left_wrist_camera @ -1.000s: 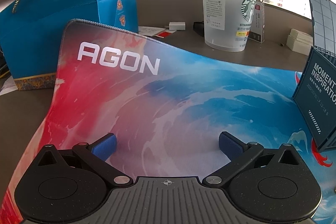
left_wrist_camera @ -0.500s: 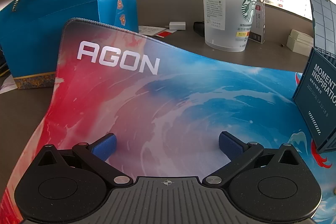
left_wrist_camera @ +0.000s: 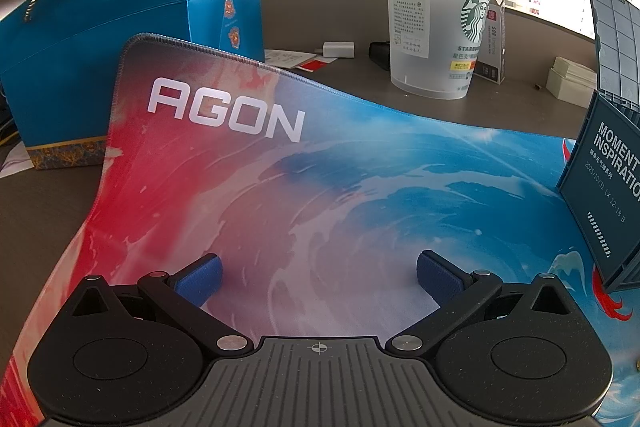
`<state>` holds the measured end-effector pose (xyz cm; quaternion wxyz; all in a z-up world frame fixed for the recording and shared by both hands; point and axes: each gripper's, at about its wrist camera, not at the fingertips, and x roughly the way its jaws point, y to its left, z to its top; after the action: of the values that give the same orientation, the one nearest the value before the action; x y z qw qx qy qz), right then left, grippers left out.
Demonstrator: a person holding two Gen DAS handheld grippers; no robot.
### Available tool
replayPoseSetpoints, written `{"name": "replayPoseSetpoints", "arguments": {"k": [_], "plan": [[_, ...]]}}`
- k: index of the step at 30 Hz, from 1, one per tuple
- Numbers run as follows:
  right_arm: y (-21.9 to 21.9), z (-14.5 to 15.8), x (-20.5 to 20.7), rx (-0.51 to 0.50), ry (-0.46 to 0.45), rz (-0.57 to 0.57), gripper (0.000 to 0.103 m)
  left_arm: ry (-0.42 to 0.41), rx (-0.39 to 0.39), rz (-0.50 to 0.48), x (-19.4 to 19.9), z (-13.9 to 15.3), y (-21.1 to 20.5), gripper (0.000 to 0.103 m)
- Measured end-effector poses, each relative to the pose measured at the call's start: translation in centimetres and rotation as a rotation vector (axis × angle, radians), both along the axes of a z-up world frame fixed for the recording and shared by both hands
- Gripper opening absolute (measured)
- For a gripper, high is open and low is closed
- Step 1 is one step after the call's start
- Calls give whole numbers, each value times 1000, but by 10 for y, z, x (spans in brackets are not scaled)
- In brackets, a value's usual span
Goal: Organize rigid objects
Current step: 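Lift the blue marker with the right gripper and carry it into the box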
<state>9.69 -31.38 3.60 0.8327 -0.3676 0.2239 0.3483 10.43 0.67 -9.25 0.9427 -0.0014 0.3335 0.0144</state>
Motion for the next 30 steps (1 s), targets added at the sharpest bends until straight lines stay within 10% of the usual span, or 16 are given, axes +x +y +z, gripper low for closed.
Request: {"name": "replayPoseSetpoints", "arguments": {"k": [30], "plan": [[3,-52,88,-63,304,88,12,-2,0,2,0,0,0,103]]}}
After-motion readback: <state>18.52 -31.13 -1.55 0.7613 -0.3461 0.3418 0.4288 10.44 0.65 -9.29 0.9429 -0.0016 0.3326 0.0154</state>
